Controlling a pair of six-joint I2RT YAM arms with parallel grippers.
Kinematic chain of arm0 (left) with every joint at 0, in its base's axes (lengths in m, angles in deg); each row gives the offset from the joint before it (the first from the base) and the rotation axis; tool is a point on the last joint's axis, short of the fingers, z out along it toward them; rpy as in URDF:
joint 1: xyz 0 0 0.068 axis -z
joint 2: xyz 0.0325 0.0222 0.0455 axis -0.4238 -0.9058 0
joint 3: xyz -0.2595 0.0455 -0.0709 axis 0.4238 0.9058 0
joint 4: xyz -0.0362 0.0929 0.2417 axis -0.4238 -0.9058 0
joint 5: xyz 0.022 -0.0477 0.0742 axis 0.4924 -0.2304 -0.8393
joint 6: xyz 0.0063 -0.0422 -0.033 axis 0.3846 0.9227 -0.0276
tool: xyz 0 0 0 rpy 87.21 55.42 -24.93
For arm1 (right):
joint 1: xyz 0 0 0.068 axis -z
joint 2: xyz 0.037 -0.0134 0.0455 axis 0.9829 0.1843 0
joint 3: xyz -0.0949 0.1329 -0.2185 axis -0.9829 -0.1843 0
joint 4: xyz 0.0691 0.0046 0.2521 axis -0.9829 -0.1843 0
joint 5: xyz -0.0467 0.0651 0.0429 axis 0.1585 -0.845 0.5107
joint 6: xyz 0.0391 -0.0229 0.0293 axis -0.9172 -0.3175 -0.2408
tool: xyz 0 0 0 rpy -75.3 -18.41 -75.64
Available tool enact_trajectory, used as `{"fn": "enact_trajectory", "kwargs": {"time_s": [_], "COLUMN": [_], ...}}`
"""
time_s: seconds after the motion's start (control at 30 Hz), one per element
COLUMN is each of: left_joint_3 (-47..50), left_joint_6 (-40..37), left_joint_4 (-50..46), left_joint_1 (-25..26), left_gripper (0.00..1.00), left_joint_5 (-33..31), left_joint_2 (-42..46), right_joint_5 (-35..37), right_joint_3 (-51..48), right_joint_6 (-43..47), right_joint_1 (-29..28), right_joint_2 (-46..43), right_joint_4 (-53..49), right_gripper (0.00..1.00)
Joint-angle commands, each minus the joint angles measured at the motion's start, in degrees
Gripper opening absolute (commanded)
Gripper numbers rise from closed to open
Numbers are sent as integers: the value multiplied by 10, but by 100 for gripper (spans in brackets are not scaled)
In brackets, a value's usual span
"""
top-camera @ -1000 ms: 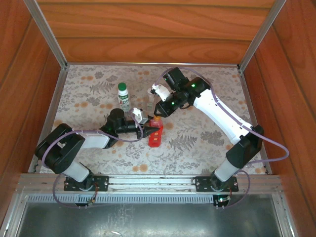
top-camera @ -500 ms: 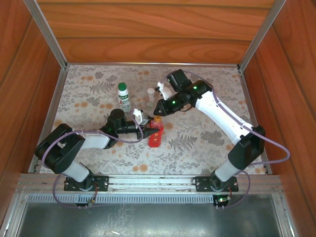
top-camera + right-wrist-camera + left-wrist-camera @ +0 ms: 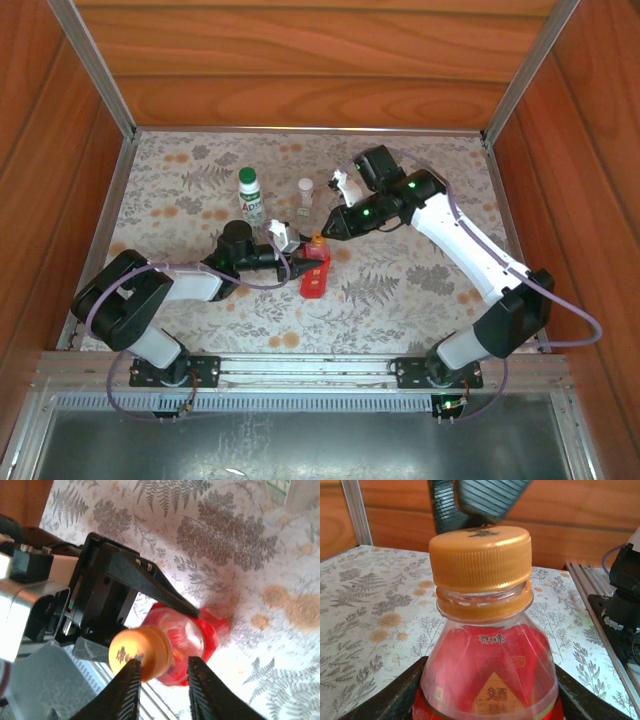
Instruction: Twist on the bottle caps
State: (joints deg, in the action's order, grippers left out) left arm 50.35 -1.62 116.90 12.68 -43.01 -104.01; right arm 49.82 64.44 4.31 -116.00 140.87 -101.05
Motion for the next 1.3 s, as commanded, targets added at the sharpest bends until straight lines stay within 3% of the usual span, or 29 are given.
{"fn": "enact_trajectory", "kwargs": {"time_s": [0.0, 0.13, 0.23, 0.43, 0.73, 1.27], "left_joint_3": [22, 36, 45, 50, 50, 41], "left_joint_6": [-47, -105, -130, -149, -144, -123], "left_joint_4": [-76, -76, -76, -76, -77, -76], "left_joint_1": [-2, -2, -2, -2, -3, -2], "left_gripper": [53, 53, 54, 54, 54, 54], "left_joint_5": [30, 78, 92, 120, 126, 131], "left_joint_2": [-20, -19, -21, -22, -24, -32], "right_joint_5": [-3, -33, -122, -193, -197, -199], "right_joint_3": [-35, -146, -207, -148, -84, -65], "right_joint_6": [98, 285, 466, 622, 675, 689], "right_joint_1": [3, 2, 3, 4, -4, -19], "right_joint_2": [-51, -146, -192, -140, -67, -27], "right_joint_4": [26, 151, 188, 99, 47, 19], "right_gripper": [46, 56, 62, 55, 46, 42]}}
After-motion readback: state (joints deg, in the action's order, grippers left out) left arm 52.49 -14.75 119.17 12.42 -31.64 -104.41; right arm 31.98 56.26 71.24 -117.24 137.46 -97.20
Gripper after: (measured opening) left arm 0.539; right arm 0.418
